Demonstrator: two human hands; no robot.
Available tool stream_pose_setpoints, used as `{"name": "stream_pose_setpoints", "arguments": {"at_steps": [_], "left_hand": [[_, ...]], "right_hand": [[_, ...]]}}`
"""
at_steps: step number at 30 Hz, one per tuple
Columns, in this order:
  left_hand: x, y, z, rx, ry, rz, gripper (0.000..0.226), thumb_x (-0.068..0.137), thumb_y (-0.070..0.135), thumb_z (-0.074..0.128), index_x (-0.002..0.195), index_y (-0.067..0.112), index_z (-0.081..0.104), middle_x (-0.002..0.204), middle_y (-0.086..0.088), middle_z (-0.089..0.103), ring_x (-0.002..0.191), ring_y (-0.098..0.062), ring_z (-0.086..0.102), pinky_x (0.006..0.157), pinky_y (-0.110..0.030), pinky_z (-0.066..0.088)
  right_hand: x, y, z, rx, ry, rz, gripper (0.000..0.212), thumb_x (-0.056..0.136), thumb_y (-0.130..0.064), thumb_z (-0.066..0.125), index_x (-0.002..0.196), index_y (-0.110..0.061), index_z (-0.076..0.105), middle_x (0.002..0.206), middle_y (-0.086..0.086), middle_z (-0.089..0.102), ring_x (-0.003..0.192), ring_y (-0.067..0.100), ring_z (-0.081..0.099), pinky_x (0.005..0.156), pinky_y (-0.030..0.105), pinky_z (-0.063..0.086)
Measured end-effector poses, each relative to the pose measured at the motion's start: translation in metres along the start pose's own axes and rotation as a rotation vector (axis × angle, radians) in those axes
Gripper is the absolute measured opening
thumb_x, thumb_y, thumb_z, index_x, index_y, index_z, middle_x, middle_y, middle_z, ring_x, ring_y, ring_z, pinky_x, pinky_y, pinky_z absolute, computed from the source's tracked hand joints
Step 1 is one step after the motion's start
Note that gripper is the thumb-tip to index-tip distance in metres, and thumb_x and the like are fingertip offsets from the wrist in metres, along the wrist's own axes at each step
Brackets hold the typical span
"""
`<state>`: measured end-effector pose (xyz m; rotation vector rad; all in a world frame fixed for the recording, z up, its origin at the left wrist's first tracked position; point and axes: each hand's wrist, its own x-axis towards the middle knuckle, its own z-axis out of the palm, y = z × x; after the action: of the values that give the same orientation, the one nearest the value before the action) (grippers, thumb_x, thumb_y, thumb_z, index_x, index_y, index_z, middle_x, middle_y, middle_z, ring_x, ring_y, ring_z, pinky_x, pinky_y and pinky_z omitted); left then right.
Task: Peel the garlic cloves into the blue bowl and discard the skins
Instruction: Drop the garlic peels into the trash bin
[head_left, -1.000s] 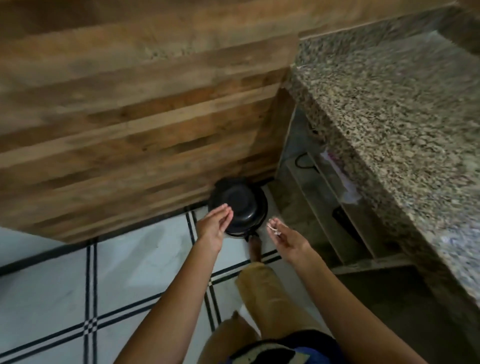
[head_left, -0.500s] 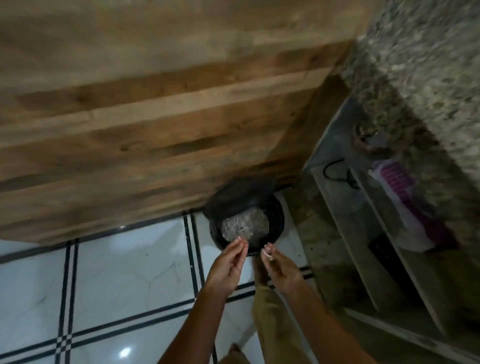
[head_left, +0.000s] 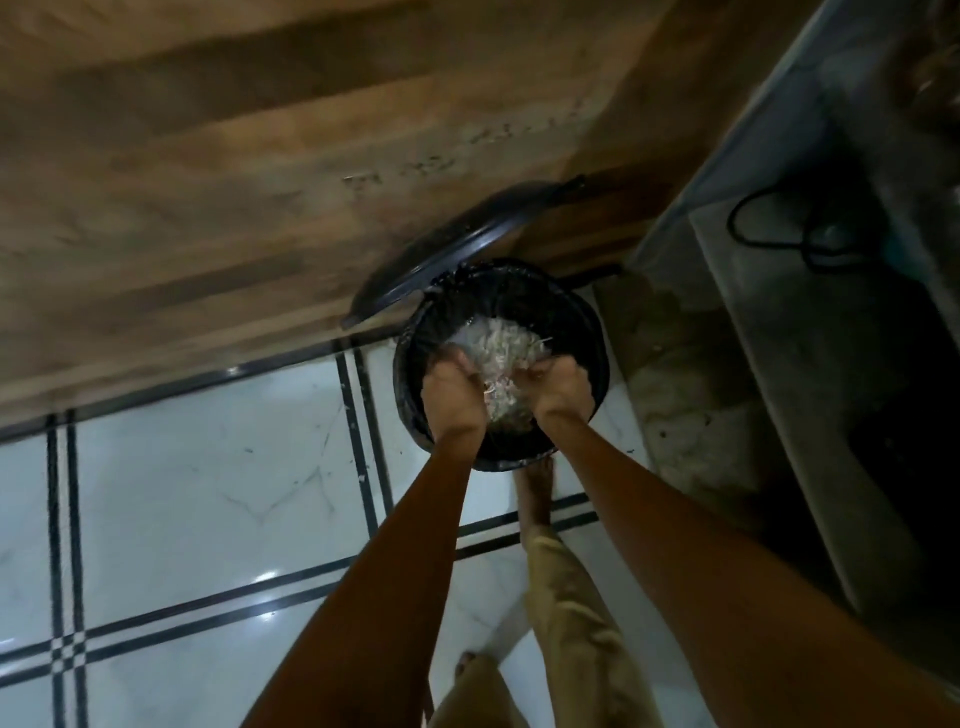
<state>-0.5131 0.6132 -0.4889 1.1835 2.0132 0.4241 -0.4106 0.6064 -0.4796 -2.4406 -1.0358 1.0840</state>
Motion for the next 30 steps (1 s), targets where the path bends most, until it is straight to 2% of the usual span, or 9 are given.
{"name": "stream_pose_setpoints", "arguments": {"at_steps": [2, 4, 6, 9, 16, 20, 23, 26, 30], "left_hand": [[0.011, -0.012, 0.008, 0.091, -0.223, 0.035, 0.012, 0.082, 0.005, 0.063, 0.092, 0.01, 0.068, 0.101, -0.008, 0.067, 0.097, -0.021, 0.063, 0.079, -0.01, 0.041], [0.019, -0.024, 0.014, 0.094, -0.414, 0.023, 0.042, 0.063, 0.026, 0.075, 0.105, 0.022, 0.068, 0.123, -0.008, 0.062, 0.117, -0.023, 0.055, 0.101, -0.029, 0.043], [0.012, -0.018, 0.002, 0.024, -0.379, 0.0, 0.037, 0.067, 0.041, 0.072, 0.098, 0.021, 0.07, 0.108, -0.004, 0.066, 0.108, -0.02, 0.058, 0.094, -0.026, 0.044], [-0.027, 0.022, -0.044, -0.139, -0.202, 0.019, 0.017, 0.08, 0.019, 0.074, 0.078, 0.004, 0.068, 0.075, -0.005, 0.063, 0.077, -0.019, 0.061, 0.064, -0.02, 0.037], [-0.178, 0.134, -0.145, -0.207, -0.19, 0.321, 0.029, 0.081, -0.002, 0.062, 0.073, 0.026, 0.058, 0.077, 0.003, 0.063, 0.084, -0.021, 0.064, 0.079, -0.033, 0.051], [-0.316, 0.206, -0.161, -0.273, -0.267, 0.568, 0.015, 0.089, 0.003, 0.058, 0.095, 0.014, 0.066, 0.089, 0.004, 0.066, 0.083, -0.004, 0.061, 0.078, -0.017, 0.047], [-0.441, 0.24, -0.139, -0.345, -0.441, 0.703, 0.015, 0.091, -0.001, 0.055, 0.098, 0.009, 0.064, 0.085, 0.009, 0.062, 0.075, 0.012, 0.058, 0.07, -0.003, 0.041], [-0.55, 0.258, -0.093, -0.249, -0.768, 0.867, 0.017, 0.087, -0.007, 0.056, 0.094, 0.005, 0.065, 0.087, -0.001, 0.066, 0.072, 0.015, 0.057, 0.071, -0.005, 0.043], [-0.669, 0.263, -0.032, 0.097, -1.041, 1.087, 0.015, 0.084, 0.003, 0.064, 0.096, 0.009, 0.071, 0.092, -0.007, 0.072, 0.074, -0.002, 0.061, 0.076, -0.021, 0.048]], "right_hand": [[0.006, 0.004, 0.004, -0.078, -0.072, -0.07, 0.043, 0.082, -0.022, 0.069, 0.123, -0.017, 0.059, 0.14, 0.006, 0.045, 0.128, 0.025, 0.041, 0.1, 0.039, 0.041], [0.006, 0.004, 0.003, -0.185, -0.157, -0.079, 0.058, 0.086, -0.024, 0.064, 0.139, -0.015, 0.041, 0.152, 0.006, 0.024, 0.139, 0.025, 0.023, 0.108, 0.043, 0.03], [-0.002, 0.0, -0.007, -0.134, -0.105, -0.015, 0.054, 0.086, -0.033, 0.062, 0.131, -0.007, 0.049, 0.141, 0.012, 0.042, 0.129, 0.029, 0.04, 0.101, 0.039, 0.039], [-0.036, -0.014, -0.043, 0.2, -0.073, 0.066, 0.024, 0.079, -0.016, 0.072, 0.1, -0.007, 0.069, 0.112, 0.01, 0.065, 0.105, 0.029, 0.06, 0.084, 0.028, 0.046], [-0.205, -0.049, -0.214, 0.787, -0.121, -0.083, 0.022, 0.089, 0.0, 0.055, 0.108, 0.006, 0.063, 0.098, 0.008, 0.062, 0.091, 0.016, 0.057, 0.076, 0.018, 0.045], [-0.327, -0.005, -0.318, 0.892, 0.196, -0.237, 0.019, 0.091, -0.011, 0.056, 0.107, -0.007, 0.065, 0.098, 0.0, 0.067, 0.09, 0.01, 0.063, 0.079, 0.02, 0.05], [-0.402, 0.073, -0.368, 0.966, 0.581, -0.118, 0.018, 0.091, -0.009, 0.056, 0.106, -0.013, 0.065, 0.096, 0.002, 0.069, 0.092, 0.013, 0.065, 0.083, 0.026, 0.052], [-0.449, 0.16, -0.42, 1.013, 0.844, 0.126, 0.017, 0.088, -0.011, 0.059, 0.103, -0.015, 0.066, 0.101, 0.007, 0.07, 0.099, 0.02, 0.064, 0.093, 0.042, 0.049], [-0.507, 0.264, -0.482, 1.026, 1.106, 0.281, 0.02, 0.088, -0.003, 0.057, 0.106, -0.007, 0.066, 0.104, 0.012, 0.068, 0.101, 0.024, 0.063, 0.094, 0.038, 0.047]]}}
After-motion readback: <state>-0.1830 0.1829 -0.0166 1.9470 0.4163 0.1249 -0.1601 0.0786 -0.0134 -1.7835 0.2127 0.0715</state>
